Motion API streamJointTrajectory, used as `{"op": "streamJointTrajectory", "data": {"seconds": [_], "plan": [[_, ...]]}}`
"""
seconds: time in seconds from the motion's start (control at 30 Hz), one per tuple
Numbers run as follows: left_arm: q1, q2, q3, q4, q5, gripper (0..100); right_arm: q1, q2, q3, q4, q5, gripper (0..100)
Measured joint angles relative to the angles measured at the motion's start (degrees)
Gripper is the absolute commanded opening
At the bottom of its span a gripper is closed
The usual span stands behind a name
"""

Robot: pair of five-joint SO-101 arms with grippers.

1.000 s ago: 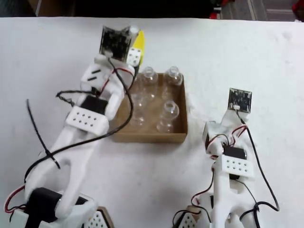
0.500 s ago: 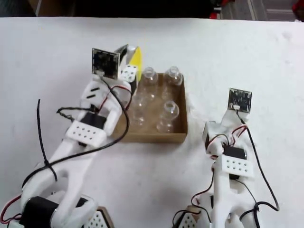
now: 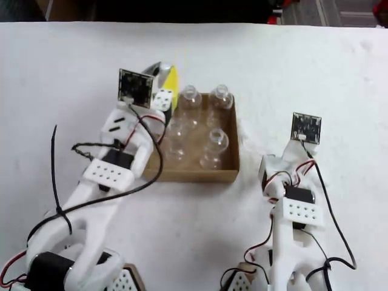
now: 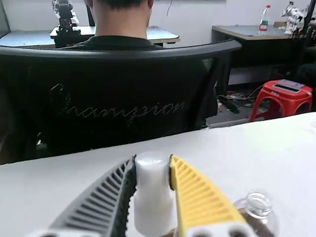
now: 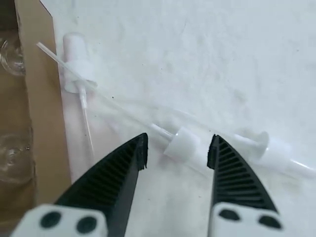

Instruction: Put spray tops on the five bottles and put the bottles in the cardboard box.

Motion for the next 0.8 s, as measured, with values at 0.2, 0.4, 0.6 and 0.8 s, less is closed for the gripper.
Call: {"op": "streamJointTrajectory", "data": {"seconds": [0.2,0.4,0.6,0.8], "plan": [[-0.5,-0.1,7.2,-9.1,0.0,2,0.0,0.0,0.0,0.0,0.0,18.0],[-0.5,-0.1,8.2,-11.3,0.0,2,0.0,0.0,0.0,0.0,0.0,18.0],[-0.6,-0.1,8.2,-11.3,0.0,8,0.0,0.0,0.0,0.0,0.0,18.0],[-0.6,-0.1,8.2,-11.3,0.0,14,0.0,0.0,0.0,0.0,0.0,18.0]]}}
